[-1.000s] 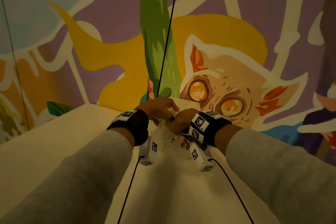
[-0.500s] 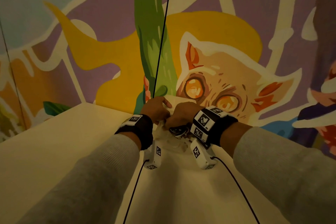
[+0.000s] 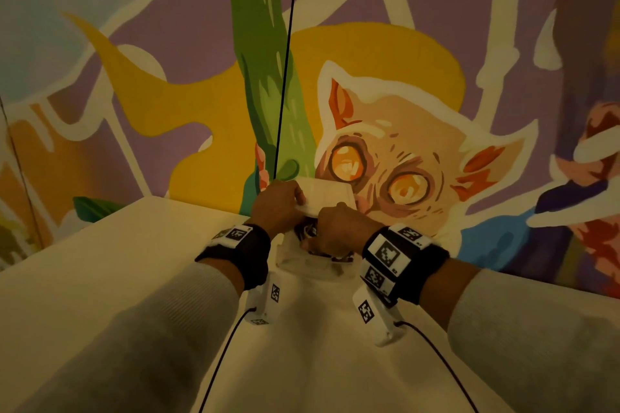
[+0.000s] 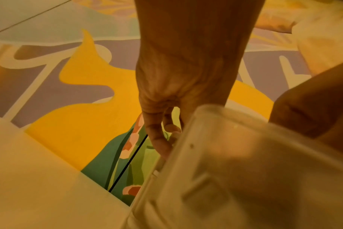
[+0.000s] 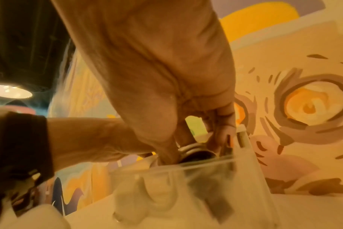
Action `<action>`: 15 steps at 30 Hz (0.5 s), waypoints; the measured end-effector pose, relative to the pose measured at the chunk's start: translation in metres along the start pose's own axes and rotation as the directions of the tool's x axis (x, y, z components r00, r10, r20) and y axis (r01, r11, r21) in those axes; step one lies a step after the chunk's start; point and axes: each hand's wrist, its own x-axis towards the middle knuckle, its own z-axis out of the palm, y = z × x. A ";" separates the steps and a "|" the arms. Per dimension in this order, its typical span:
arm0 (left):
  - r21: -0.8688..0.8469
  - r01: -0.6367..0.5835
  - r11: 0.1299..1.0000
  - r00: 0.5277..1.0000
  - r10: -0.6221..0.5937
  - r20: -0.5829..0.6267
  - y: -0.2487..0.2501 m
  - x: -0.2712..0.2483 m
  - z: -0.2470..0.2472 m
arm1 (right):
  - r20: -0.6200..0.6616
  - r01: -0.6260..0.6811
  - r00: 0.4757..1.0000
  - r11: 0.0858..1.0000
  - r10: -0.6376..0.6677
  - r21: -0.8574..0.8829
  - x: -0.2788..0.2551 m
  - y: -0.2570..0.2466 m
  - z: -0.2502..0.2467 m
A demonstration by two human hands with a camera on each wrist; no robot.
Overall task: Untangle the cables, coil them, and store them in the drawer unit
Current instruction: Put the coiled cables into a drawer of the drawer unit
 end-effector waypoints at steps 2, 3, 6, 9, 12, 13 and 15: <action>0.017 -0.021 1.000 0.999 0.020 0.039 0.004 0.000 -0.004 | -0.021 -0.005 1.000 0.999 0.006 0.049 0.004 0.003 0.004; 0.030 -0.028 0.999 0.997 0.026 0.071 0.007 -0.001 -0.007 | -0.040 -0.004 0.999 0.998 0.007 0.064 0.005 0.004 0.004; -0.031 -0.001 1.000 0.975 0.008 0.220 0.011 0.001 -0.020 | -0.114 -0.003 0.993 0.994 0.016 0.110 0.007 0.013 0.006; -0.120 0.080 0.990 0.945 -0.037 0.326 0.015 -0.005 -0.033 | -0.203 0.028 0.979 0.975 0.018 0.220 0.009 0.022 0.015; -0.166 0.114 0.979 0.940 -0.052 0.337 0.017 -0.009 -0.037 | -0.265 0.074 0.964 0.965 -0.004 0.253 0.007 0.022 0.021; -0.191 0.134 0.972 0.938 -0.062 0.342 0.018 -0.010 -0.038 | -0.274 0.081 0.962 0.966 -0.011 0.246 0.006 0.022 0.022; -0.235 0.159 0.959 0.930 -0.065 0.363 0.018 -0.012 -0.040 | -0.284 0.092 0.959 0.966 -0.020 0.242 0.004 0.023 0.022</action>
